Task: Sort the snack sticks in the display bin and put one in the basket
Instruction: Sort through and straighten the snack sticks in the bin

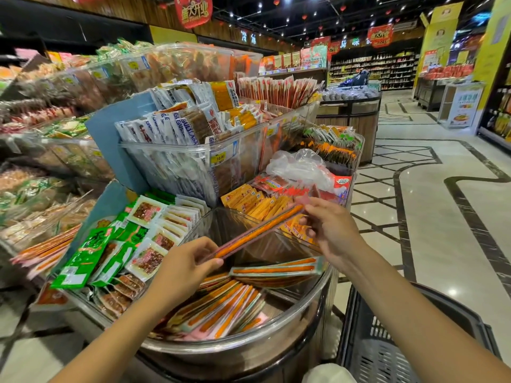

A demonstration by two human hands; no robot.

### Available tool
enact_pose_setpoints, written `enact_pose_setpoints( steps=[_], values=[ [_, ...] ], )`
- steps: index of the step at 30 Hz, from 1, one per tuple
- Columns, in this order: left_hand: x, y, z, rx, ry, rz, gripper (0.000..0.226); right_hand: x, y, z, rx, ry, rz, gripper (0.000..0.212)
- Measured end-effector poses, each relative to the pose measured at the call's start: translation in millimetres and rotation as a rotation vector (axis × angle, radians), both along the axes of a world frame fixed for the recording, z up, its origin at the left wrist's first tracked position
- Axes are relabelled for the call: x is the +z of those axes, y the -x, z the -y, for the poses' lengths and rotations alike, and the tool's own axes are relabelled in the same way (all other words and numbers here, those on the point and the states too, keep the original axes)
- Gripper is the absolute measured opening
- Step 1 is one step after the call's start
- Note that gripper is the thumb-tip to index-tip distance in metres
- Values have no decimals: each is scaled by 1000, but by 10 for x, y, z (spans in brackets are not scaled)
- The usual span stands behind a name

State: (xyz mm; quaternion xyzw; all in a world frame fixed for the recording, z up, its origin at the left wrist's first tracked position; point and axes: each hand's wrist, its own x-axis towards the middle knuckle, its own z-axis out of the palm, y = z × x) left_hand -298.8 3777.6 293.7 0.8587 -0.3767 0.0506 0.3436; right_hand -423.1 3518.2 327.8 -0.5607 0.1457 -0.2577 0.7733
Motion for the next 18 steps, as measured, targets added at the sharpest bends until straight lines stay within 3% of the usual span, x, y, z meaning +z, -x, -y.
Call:
enact_pose_setpoints(
  steps=[4,6,8,14,18],
  values=[
    [-9,-142,144,-15,-179,33,3,-34,92,14,-110,353,-70,10],
    [-32,-201,230,-17,-262,36,4,-83,99,27,-132,524,-93,26],
    [-57,-265,297,-38,-329,52,11,-141,88,42,-162,665,-113,29],
    [-190,-370,500,-13,-418,148,26,-284,111,69,-259,850,-176,8],
    [-305,-378,668,71,-488,364,19,-371,165,85,-284,960,-241,8]
  ],
)
